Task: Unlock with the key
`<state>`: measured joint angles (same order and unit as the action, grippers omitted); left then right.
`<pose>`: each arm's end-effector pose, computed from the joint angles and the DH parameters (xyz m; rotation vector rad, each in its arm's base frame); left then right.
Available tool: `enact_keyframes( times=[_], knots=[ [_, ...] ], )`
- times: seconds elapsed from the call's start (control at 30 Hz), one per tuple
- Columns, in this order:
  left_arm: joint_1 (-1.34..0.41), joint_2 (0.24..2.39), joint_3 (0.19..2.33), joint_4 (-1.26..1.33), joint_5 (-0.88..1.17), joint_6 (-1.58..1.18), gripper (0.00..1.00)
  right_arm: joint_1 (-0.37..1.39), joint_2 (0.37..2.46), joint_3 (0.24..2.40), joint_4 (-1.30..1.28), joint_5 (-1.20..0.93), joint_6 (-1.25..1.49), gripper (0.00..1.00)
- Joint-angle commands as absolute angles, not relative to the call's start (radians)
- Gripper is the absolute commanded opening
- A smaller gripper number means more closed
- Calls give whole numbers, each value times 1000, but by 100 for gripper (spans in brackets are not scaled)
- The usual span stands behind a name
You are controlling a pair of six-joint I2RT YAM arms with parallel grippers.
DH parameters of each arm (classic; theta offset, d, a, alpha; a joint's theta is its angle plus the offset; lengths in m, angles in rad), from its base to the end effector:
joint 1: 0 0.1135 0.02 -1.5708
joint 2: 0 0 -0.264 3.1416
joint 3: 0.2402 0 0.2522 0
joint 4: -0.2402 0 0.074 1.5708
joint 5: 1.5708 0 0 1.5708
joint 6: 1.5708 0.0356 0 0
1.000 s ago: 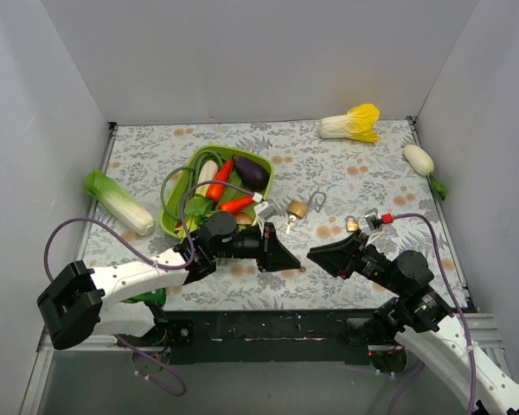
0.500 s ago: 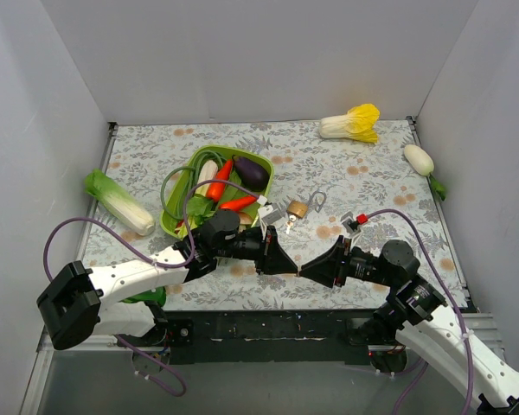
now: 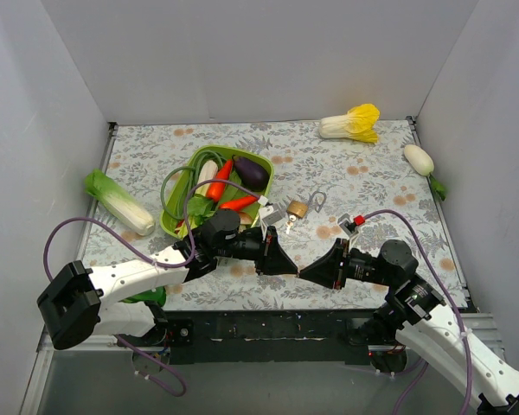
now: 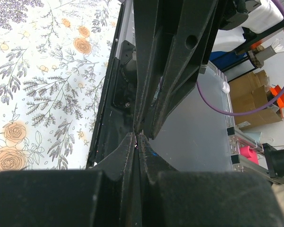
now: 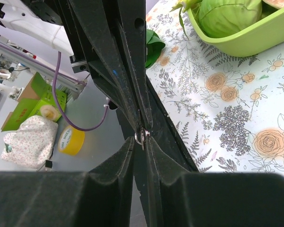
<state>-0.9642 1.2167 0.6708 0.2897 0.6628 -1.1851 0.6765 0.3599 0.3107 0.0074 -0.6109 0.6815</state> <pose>0.1346 -0.2324 0.2594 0.3508 2.3346 -1.9224 0.0836 0.0933 0.2500 -0.5278 1.7611 1.4918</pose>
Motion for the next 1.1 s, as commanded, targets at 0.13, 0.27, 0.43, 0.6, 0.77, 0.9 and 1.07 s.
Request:
enact_keyframes(
  times=[0.13, 0.27, 0.43, 0.6, 0.77, 0.9, 1.07],
  knots=[
    [-966, 1213, 707, 304, 686, -1170, 0, 680, 371, 291, 97, -635, 693, 10],
    [-966, 1210, 710, 302, 664, -1175, 2, 678, 368, 270, 120, -640, 715, 1],
    [-963, 1180, 707, 276, 601, -1175, 69, 677, 328, 261, 123, -594, 741, 1],
    [-957, 1160, 695, 272, 572, -1173, 75, 678, 313, 256, 121, -592, 749, 1],
    [-957, 1163, 693, 284, 571, -1181, 65, 680, 316, 259, 126, -597, 752, 1],
    [-957, 1164, 686, 314, 578, -1196, 51, 678, 324, 261, 126, -598, 749, 1],
    [-957, 1178, 681, 333, 609, -1207, 37, 678, 321, 256, 132, -597, 753, 1]
  ],
)
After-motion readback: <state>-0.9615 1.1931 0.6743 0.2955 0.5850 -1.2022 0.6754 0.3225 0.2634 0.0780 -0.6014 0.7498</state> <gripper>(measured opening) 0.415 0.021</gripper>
